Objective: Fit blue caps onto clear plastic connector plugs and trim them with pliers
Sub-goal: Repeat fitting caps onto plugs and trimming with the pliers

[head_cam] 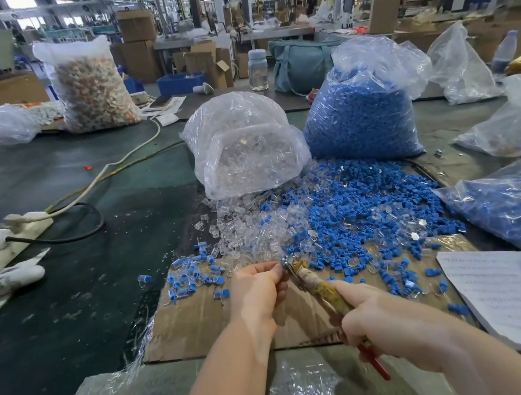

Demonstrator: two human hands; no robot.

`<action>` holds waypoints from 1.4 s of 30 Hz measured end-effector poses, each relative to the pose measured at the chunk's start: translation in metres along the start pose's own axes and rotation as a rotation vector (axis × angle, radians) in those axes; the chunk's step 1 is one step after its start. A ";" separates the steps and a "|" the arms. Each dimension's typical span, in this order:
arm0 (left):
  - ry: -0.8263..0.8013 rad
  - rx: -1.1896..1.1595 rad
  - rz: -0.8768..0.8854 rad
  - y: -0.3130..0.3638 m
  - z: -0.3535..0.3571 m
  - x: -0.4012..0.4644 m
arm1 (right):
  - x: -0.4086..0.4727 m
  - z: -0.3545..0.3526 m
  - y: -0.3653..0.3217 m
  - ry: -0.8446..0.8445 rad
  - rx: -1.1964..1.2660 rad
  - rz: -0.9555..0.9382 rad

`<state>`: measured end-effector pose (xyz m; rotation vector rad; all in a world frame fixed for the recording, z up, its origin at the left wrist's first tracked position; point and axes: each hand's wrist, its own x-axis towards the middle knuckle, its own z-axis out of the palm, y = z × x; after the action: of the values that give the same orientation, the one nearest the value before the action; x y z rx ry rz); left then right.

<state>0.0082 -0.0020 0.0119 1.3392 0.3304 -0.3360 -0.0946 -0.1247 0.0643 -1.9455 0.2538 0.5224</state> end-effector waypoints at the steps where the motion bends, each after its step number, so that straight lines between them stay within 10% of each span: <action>1: -0.005 -0.016 -0.007 0.000 0.000 -0.001 | 0.000 0.001 -0.001 -0.004 -0.013 -0.009; 21: 0.089 -0.071 0.082 -0.003 -0.007 -0.004 | 0.005 0.001 0.008 0.178 0.255 -0.098; 30: 0.424 0.569 0.586 0.006 -0.049 0.014 | 0.029 -0.026 0.042 0.817 -0.454 -0.100; 42: 0.555 1.075 0.543 -0.006 -0.058 0.017 | 0.046 -0.044 0.068 0.884 -0.696 -0.015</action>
<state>0.0189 0.0525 -0.0117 2.5095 0.2213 0.4062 -0.0702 -0.1906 0.0031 -2.7676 0.6753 -0.3621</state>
